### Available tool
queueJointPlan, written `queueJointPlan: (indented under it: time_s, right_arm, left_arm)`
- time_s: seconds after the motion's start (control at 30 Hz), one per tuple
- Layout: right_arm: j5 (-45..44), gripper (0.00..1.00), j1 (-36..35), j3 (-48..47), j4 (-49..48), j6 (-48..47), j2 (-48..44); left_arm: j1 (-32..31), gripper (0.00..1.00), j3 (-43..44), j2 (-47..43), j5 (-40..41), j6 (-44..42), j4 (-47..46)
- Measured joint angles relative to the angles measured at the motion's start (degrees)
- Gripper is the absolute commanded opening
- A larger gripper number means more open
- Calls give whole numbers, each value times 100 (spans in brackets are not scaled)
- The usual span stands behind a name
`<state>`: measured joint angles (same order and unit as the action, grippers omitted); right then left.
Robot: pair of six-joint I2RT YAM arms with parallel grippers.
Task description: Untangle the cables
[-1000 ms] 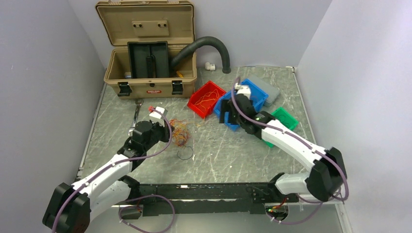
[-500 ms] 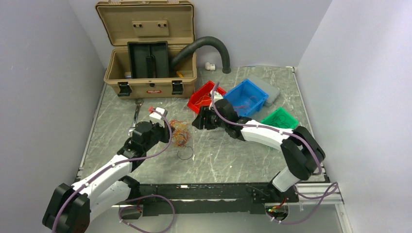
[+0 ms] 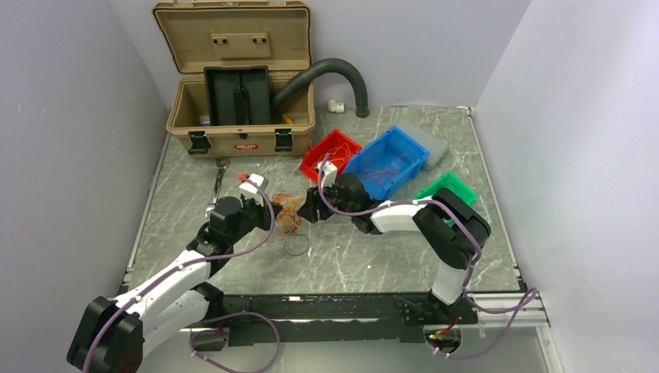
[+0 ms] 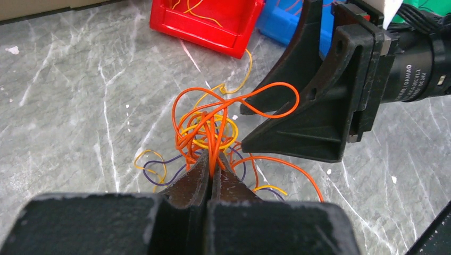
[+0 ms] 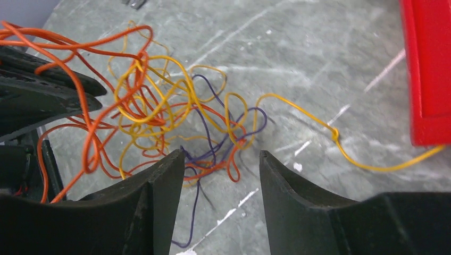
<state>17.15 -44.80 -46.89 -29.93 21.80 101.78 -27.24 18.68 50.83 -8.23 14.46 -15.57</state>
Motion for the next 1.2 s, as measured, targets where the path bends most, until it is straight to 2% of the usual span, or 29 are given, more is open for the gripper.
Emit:
queueJointPlan:
  time_s: [0.17,0.2,0.27,0.33,0.37,0.43,0.53,0.67,0.83,0.97,1.07,1.17,1.2]
  right_arm:
    - [142,52,-85,15,-649,-197,223]
    - [153,48,-101,-2,-730,-219,289]
    - [162,33,-125,-52,-866,-243,424]
    - [160,3,-155,-131,-953,-299,551]
    - [142,0,-173,-140,-988,-315,568]
    - [57,0,-188,-138,-1051,-297,551]
    - [-350,0,-210,-9,-1040,-273,291]
    - [-850,0,-214,452,-997,-227,-595]
    - [-1150,0,-221,608,-898,-170,-1637]
    - [-1263,0,-269,608,-695,-133,-1989]
    - [-1270,0,-306,608,-435,-118,-2114]
    - [-1290,0,-341,603,-173,-103,-2253]
    - [-1298,0,-348,588,-83,-101,-2299]
  left_arm:
    - [0,0,-13,0,-199,0,-133]
    - [0,0,-31,-2,-262,-2,-188]
    - [0,0,-70,-7,-365,-7,-269]
    - [0,1,-107,-35,-437,-11,-326]
    - [0,3,-129,-68,-472,-13,-356]
    - [0,12,-173,-168,-538,-17,-385]
    - [0,31,-203,-310,-540,-22,-389]
    - [0,45,-223,-376,-509,-37,-396]
    - [0,54,-223,-236,-492,-28,-389]
    - [0,57,-203,76,-511,-35,-365]
    - [0,56,-111,393,-612,-35,-334]
    - [0,46,31,680,-787,-42,-337]
    - [0,36,52,713,-822,-37,-339]
